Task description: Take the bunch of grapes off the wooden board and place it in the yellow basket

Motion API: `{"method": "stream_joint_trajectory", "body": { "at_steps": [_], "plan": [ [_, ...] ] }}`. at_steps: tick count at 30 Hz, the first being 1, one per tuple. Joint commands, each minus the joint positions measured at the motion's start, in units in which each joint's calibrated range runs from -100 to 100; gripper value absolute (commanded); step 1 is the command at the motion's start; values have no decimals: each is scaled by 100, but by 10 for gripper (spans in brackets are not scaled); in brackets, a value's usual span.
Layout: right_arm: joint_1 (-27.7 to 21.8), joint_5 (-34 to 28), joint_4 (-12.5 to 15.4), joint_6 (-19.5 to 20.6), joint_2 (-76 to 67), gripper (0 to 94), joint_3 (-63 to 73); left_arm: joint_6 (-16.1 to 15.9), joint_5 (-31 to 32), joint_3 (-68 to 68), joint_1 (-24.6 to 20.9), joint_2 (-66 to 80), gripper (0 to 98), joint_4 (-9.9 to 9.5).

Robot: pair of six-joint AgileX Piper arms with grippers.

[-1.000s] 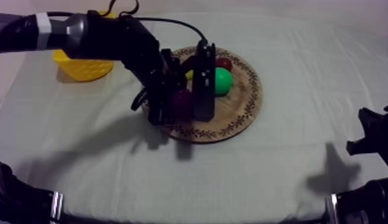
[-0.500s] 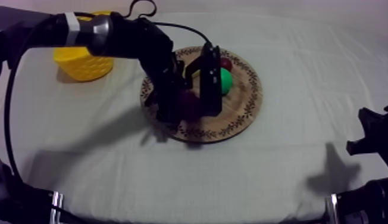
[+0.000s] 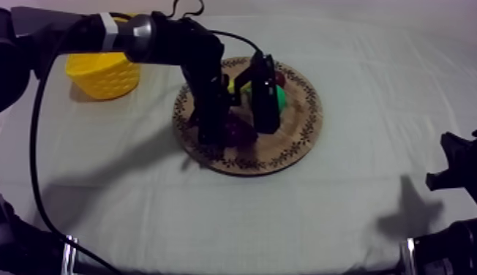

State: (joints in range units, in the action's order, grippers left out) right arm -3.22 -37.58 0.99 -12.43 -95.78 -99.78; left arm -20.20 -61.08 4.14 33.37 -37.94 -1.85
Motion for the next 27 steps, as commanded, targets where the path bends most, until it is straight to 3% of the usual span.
{"method": "stream_joint_trajectory", "body": {
  "at_steps": [1,9,19,27],
  "plan": [
    [1,0,1,0,2,3,1,1,-56,-54,0,-43,915,5],
    [1,0,1,0,2,3,1,2,-140,-130,-16,-93,878,28],
    [1,0,1,0,2,3,1,53,-145,-134,-34,-89,663,34],
    [1,0,1,0,2,3,1,96,-89,-55,-37,-2,608,30]
  ]
}}
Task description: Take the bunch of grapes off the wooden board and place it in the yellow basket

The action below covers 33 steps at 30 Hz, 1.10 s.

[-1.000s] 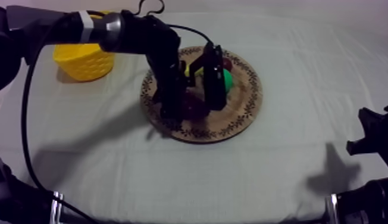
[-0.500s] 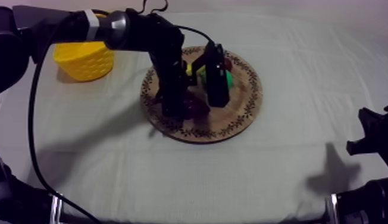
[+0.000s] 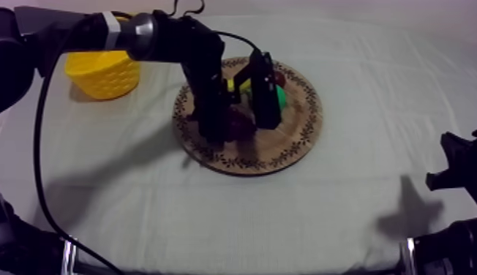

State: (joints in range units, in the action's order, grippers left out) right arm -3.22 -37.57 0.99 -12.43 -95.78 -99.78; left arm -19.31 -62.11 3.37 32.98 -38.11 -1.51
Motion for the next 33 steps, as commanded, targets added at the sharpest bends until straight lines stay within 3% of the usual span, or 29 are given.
{"method": "stream_joint_trajectory", "body": {
  "at_steps": [1,20,33],
  "plan": [
    [1,-1,1,0,2,3,1,21,39,51,5,38,606,-11],
    [1,-1,1,0,2,3,1,250,600,991,114,1168,554,-19],
    [1,-1,1,0,2,3,1,699,751,2239,206,3188,566,-40]
  ]
}}
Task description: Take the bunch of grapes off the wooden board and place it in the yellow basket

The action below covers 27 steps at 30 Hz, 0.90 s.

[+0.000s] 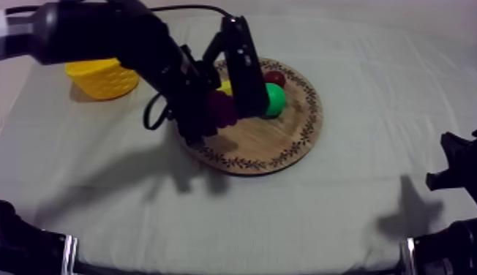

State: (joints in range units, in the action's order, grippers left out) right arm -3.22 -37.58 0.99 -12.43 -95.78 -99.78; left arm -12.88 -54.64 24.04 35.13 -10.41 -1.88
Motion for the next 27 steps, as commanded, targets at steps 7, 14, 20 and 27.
{"method": "stream_joint_trajectory", "body": {
  "at_steps": [7,14,20,27],
  "plan": [
    [1,0,1,0,2,3,1,247,-10,716,-364,1710,575,62],
    [1,0,1,0,2,3,1,162,-258,1401,-1301,2823,567,305],
    [1,0,1,0,2,3,1,117,-449,2091,-2170,3594,545,391],
    [1,0,1,0,2,3,1,182,-515,2345,-2559,3960,547,338]
  ]
}}
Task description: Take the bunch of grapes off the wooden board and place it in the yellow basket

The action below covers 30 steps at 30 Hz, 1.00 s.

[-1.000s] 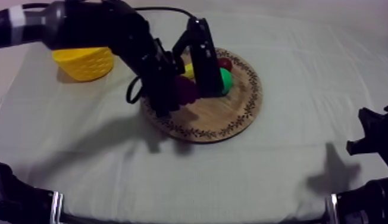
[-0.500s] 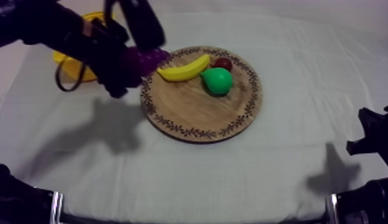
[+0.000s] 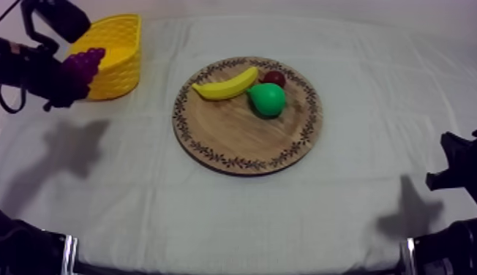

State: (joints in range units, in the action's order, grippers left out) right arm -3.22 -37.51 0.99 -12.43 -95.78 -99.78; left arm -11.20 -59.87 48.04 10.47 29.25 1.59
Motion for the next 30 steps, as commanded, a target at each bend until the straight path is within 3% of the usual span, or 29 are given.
{"method": "stream_joint_trajectory", "body": {
  "at_steps": [1,17,30],
  "plan": [
    [1,-7,1,0,2,3,1,36,7,-123,-105,-27,545,-15],
    [1,-7,1,0,2,3,1,525,-179,-2534,-509,-1546,530,19],
    [1,-7,1,0,2,3,1,789,-236,-4523,-759,-3706,547,33]
  ]
}}
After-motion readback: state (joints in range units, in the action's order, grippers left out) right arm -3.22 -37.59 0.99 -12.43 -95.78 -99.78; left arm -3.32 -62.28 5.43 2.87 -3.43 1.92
